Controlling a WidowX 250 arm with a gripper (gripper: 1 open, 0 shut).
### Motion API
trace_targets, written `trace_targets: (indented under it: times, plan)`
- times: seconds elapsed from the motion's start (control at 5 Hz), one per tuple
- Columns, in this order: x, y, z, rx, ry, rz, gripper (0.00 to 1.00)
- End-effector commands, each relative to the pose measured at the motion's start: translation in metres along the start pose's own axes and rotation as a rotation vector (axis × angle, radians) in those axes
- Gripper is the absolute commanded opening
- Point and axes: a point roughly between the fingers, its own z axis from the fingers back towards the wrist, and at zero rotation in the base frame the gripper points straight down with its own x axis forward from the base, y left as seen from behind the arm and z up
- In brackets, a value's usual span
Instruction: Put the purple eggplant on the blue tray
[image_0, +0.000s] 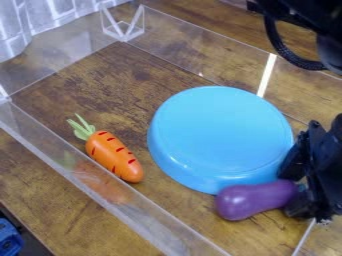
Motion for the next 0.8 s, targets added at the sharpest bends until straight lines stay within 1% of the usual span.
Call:
trace_targets:
  times: [0.0,0.6]
  plan:
    - [-0.0025,-0.0025,-0.0142,-0.003,0.024,-0.019,0.00]
    - [0.0004,0.0019,-0.0178,0.015,0.023,-0.035,0.00]
